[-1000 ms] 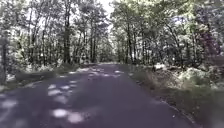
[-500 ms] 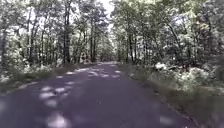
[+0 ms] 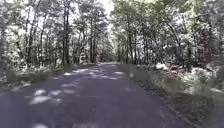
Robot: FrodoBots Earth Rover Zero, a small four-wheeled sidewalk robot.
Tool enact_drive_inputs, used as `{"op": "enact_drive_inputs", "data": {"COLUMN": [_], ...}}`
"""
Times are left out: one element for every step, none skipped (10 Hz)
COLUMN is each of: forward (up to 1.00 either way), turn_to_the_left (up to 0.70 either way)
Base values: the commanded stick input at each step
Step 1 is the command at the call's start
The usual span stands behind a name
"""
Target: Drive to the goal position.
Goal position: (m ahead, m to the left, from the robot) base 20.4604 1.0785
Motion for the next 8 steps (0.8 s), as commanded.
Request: {"op": "enact_drive_inputs", "data": {"forward": [0.45,0.45,0.45,0.45,0.45,0.45,0.45,0.45], "turn_to_the_left": [-0.27,-0.27,-0.16,-0.01,0.00,0.00,0.00,0.00]}}
